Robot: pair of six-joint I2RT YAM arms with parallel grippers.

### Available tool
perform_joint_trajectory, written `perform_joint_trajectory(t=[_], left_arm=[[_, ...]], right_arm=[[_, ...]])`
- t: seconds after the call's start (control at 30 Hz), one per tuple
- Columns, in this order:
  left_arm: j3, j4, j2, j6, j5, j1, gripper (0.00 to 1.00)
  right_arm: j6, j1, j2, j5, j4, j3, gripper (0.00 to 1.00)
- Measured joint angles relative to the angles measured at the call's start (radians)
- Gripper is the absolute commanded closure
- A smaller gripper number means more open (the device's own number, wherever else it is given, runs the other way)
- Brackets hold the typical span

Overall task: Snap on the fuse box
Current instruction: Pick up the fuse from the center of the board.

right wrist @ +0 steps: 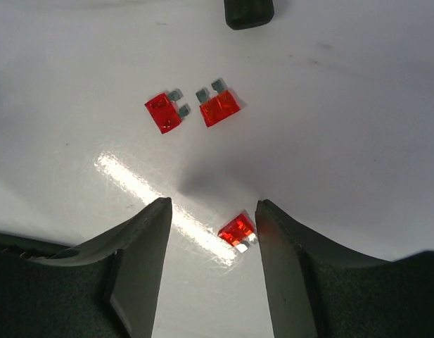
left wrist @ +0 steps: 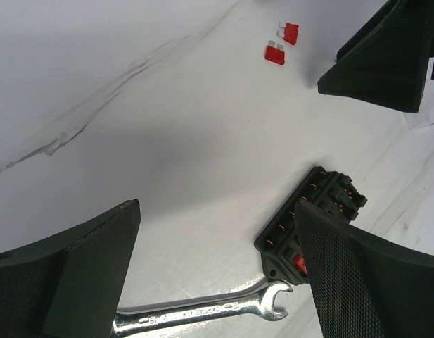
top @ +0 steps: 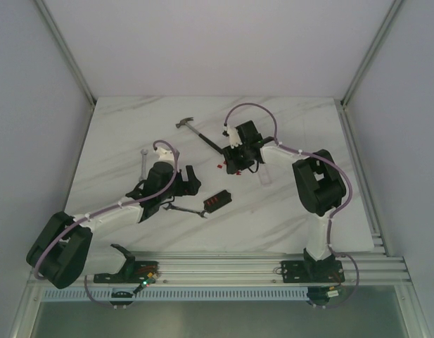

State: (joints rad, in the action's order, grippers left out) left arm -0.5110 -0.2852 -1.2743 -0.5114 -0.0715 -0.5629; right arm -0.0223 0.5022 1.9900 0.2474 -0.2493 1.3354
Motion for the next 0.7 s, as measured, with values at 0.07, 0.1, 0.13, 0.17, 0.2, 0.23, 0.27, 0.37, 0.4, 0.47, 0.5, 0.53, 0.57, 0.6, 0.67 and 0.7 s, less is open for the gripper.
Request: perform_joint_trajectory(t=[0.07, 0.1, 0.13, 0.17, 0.2, 0.23, 0.27, 0.37, 0.4, 0.47, 0.5, 0.53, 0.57, 0.6, 0.67, 0.7], left_arm=[[0.0, 0.0, 0.0, -0.003, 0.0, 0.0, 0.0], [0.0, 0.0, 0.0, -0.004, 0.0, 0.0, 0.0], [0.0, 0.0, 0.0, -0.004, 0.0, 0.0, 0.0], [0.0, 0.0, 0.0, -0.004, 0.0, 0.0, 0.0], [0.0, 0.0, 0.0, -0.004, 0.0, 0.0, 0.0], [0.0, 0.0, 0.0, -0.004, 0.0, 0.0, 0.0], [0.0, 0.0, 0.0, -0.004, 0.0, 0.0, 0.0], [0.0, 0.0, -0.004, -0.004, 0.001, 0.0, 0.0], [0.0, 0.0, -0.006, -0.004, 0.001, 0.0, 0.0], [0.0, 0.0, -0.012, -0.004, 0.002, 0.0, 0.0], [0.0, 0.0, -0.015, -0.004, 0.003, 0.0, 0.0], [0.0, 0.0, -0.017, -0.004, 0.004, 0.0, 0.0], [0.0, 0.0, -0.019, -0.004, 0.004, 0.0, 0.0], [0.0, 0.0, -0.02, -0.005, 0.005, 0.0, 0.0], [0.0, 0.0, -0.021, -0.005, 0.004, 0.0, 0.0], [0.0, 0.0, -0.021, -0.007, 0.004, 0.0, 0.0]], right_arm=[[0.007, 0.0, -0.01, 0.005, 0.005, -0.014, 0.43], [0.01, 0.0, -0.018, 0.008, 0.005, -0.026, 0.43], [0.013, 0.0, -0.027, 0.008, 0.005, -0.037, 0.43], [0.017, 0.0, -0.035, 0.01, 0.005, -0.049, 0.43], [0.021, 0.001, -0.044, 0.011, 0.004, -0.06, 0.43], [0.026, 0.003, -0.051, 0.011, 0.004, -0.07, 0.43], [0.029, 0.005, -0.06, 0.011, 0.004, -0.08, 0.43], [0.038, 0.015, -0.08, 0.01, -0.001, -0.106, 0.43], [0.04, 0.019, -0.085, 0.006, -0.005, -0.11, 0.44], [0.043, 0.029, -0.087, -0.013, -0.01, -0.111, 0.45], [0.045, 0.032, -0.087, -0.024, -0.011, -0.111, 0.47], [0.05, 0.035, -0.087, -0.04, -0.012, -0.111, 0.48], [0.056, 0.039, -0.087, -0.058, -0.014, -0.109, 0.48], [0.064, 0.042, -0.087, -0.079, -0.017, -0.108, 0.48], [0.085, 0.049, -0.087, -0.126, -0.029, -0.102, 0.49], [0.099, 0.053, -0.087, -0.148, -0.035, -0.099, 0.49]])
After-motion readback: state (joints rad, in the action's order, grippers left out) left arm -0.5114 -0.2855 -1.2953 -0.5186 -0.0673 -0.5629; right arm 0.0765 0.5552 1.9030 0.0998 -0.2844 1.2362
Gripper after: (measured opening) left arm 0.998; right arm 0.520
